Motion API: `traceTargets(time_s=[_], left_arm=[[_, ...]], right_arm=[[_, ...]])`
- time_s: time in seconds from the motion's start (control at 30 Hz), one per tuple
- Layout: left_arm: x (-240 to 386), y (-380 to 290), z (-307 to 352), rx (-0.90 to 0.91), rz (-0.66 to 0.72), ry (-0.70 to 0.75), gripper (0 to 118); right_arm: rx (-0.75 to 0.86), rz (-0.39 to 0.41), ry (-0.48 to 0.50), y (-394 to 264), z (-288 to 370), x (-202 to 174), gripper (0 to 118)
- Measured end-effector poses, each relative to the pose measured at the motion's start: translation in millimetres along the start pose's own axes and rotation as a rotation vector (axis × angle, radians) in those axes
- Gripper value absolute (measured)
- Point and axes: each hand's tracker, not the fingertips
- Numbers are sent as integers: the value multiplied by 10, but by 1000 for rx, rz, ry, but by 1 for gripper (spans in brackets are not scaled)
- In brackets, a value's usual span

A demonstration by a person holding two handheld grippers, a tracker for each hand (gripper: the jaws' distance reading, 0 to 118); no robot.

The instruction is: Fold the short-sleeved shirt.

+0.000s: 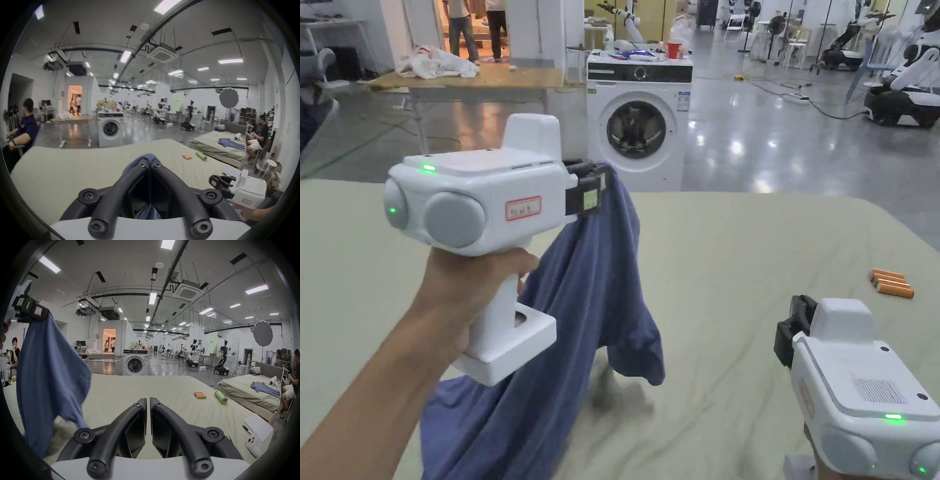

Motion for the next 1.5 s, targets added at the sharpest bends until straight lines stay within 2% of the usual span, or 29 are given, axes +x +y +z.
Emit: traceTargets(time_s=[0.17, 0.3, 0.33, 0.4, 0.5, 0.53, 0.57, 0.67, 0.8, 0.83, 0.9, 0.93, 1.03, 1.1, 1.3, 1.5], left_arm=[[313, -692, -503, -155, 40, -122, 0], [484, -1223, -666, -261, 44, -147, 0], [501, -1332, -685, -273, 44, -151, 4], [506, -1479, -682, -291, 52, -160, 17], [480, -1583, -589, -280, 55, -144, 65], [441, -1588, -540, -263, 58, -131, 74], [421, -1564, -465, -234, 65, -113, 75], [224, -1516, -256, -150, 92, -38, 75], [-56, -1472, 100, -65, 97, 137, 74], [-116, -1468, 199, -46, 87, 191, 69], [-237, -1476, 373, -19, 72, 283, 66], [-294, -1481, 453, -10, 67, 323, 60], [-437, -1502, 651, -3, 49, 422, 14], [-540, -1535, 746, -2, 62, 461, 2], [-911, -1655, 893, -83, 112, 549, 0], [-1721, -2083, 634, -375, 309, 539, 0]], right_arm=[[-16, 7, -43, -61, 73, 184, 3], [-39, 5, -61, -142, 95, 266, 3], [-46, 5, -63, -163, 99, 272, 3], [-58, 6, -63, -196, 103, 271, 3], [-67, 5, -57, -226, 92, 249, 3], [-68, 5, -52, -228, 90, 233, 3], [-68, 6, -47, -225, 88, 213, 3], [-61, 6, -29, -192, 78, 143, 3], [-43, 4, -5, -118, 78, 16, 3], [-37, 3, 1, -100, 77, -19, 3], [-26, 1, 13, -65, 75, -89, 3], [-18, -1, 17, -50, 72, -127, 3], [3, -2, 29, 2, 54, -239, 3], [14, -2, 36, 34, 41, -308, 3], [20, 3, 69, 72, -32, -468, 3], [-13, 16, 90, -26, -106, -490, 3]])
